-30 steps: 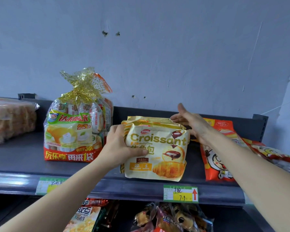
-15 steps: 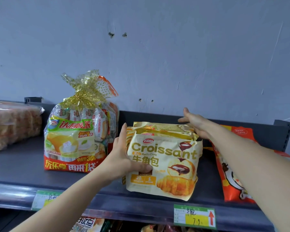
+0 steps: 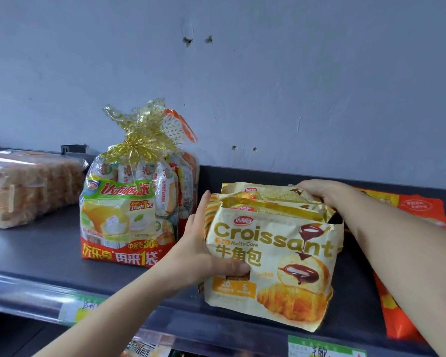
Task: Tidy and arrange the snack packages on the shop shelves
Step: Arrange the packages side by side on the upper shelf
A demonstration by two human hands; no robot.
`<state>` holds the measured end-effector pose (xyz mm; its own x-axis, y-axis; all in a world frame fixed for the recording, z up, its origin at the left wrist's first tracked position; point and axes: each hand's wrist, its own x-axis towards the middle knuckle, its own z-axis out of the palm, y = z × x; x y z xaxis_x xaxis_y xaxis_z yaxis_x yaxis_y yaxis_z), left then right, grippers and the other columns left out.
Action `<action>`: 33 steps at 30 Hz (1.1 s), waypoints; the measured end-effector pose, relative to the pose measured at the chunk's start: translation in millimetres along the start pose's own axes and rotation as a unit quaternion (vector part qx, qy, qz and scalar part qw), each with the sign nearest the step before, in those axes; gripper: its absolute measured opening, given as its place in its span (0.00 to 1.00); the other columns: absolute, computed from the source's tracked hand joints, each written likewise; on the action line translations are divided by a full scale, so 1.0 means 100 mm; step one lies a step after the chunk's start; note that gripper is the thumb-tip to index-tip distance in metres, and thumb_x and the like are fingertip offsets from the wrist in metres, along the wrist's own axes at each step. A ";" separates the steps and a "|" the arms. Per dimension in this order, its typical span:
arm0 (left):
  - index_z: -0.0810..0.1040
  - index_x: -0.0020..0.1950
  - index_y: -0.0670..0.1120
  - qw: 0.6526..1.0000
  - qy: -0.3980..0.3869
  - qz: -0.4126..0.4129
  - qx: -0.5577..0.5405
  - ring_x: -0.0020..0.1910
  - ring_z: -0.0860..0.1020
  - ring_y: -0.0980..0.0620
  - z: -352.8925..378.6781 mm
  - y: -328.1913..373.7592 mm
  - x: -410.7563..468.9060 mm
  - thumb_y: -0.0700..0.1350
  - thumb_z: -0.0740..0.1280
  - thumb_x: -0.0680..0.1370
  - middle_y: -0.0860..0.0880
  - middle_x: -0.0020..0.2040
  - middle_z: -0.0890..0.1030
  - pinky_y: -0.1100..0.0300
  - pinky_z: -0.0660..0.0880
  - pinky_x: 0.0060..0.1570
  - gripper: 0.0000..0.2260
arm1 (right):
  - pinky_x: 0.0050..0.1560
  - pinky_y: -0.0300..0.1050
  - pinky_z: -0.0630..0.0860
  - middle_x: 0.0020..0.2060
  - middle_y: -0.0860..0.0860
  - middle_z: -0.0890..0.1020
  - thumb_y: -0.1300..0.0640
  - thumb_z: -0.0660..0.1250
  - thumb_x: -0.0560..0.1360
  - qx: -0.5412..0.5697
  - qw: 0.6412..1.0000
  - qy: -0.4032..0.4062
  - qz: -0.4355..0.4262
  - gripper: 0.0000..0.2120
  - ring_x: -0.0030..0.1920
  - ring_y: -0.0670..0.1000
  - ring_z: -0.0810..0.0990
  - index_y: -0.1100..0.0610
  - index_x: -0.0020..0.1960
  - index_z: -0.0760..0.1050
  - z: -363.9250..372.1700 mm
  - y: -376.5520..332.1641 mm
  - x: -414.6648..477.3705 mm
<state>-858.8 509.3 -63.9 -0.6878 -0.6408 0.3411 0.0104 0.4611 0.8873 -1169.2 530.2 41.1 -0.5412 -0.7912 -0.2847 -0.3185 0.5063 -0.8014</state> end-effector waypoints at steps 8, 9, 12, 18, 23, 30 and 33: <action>0.40 0.63 0.82 1.000 -0.006 -0.002 -0.010 0.71 0.67 0.45 0.02 0.01 -0.03 0.58 0.84 0.53 0.53 0.72 0.69 0.41 0.69 0.66 0.60 | 0.34 0.44 0.74 0.29 0.53 0.80 0.55 0.66 0.76 -0.035 0.998 -0.052 -0.015 0.15 0.31 0.52 0.79 0.57 0.32 0.77 0.00 0.00 0.03; 0.40 0.63 0.83 1.000 -0.005 -0.003 -0.013 0.71 0.68 0.45 0.02 0.01 -0.03 0.58 0.84 0.53 0.53 0.72 0.69 0.41 0.69 0.66 0.60 | 0.33 0.43 0.73 0.29 0.53 0.80 0.57 0.65 0.76 -0.038 0.998 -0.051 -0.014 0.14 0.31 0.52 0.79 0.58 0.33 0.77 0.01 0.00 0.03; 0.40 0.63 0.83 1.000 0.000 -0.001 -0.013 0.72 0.67 0.45 0.02 0.00 -0.05 0.58 0.84 0.54 0.53 0.72 0.69 0.41 0.68 0.67 0.59 | 0.31 0.42 0.72 0.31 0.54 0.78 0.62 0.62 0.77 -0.068 0.997 -0.020 -0.020 0.13 0.30 0.51 0.77 0.59 0.34 0.75 0.02 0.00 0.02; 0.41 0.63 0.83 1.000 0.005 -0.002 -0.011 0.72 0.67 0.46 0.02 0.00 -0.06 0.57 0.84 0.54 0.53 0.72 0.69 0.41 0.67 0.68 0.59 | 0.26 0.37 0.74 0.38 0.57 0.78 0.64 0.66 0.76 -0.175 0.975 0.129 -0.040 0.05 0.36 0.53 0.77 0.66 0.45 0.77 0.07 -0.01 -0.05; 0.44 0.65 0.82 1.000 0.021 0.002 -0.019 0.69 0.70 0.45 0.07 0.00 -0.04 0.56 0.85 0.54 0.52 0.70 0.70 0.41 0.71 0.65 0.59 | 0.45 0.44 0.73 0.47 0.54 0.80 0.57 0.73 0.72 -0.126 0.941 0.246 -0.197 0.06 0.52 0.55 0.78 0.57 0.45 0.78 0.02 -0.06 -0.13; 0.46 0.69 0.77 0.999 0.035 0.008 -0.020 0.68 0.71 0.48 0.19 0.02 0.00 0.58 0.85 0.51 0.54 0.71 0.68 0.44 0.72 0.64 0.61 | 0.39 0.43 0.67 0.41 0.51 0.77 0.56 0.75 0.71 -0.077 0.901 0.343 -0.254 0.12 0.44 0.52 0.75 0.54 0.37 0.71 -0.02 0.00 -0.29; 0.46 0.72 0.72 1.000 0.009 0.023 0.013 0.70 0.68 0.50 0.22 0.02 -0.03 0.58 0.85 0.49 0.58 0.70 0.67 0.44 0.69 0.67 0.63 | 0.42 0.43 0.69 0.42 0.50 0.77 0.57 0.75 0.71 -0.119 0.913 0.312 -0.235 0.08 0.46 0.51 0.75 0.56 0.41 0.75 0.01 0.07 -0.29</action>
<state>-872.1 525.8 -69.6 -0.6742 -0.6295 0.3862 0.0223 0.5054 0.8626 -1154.9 555.9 43.1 -0.6153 -0.6285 0.4758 -0.7494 0.2793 -0.6003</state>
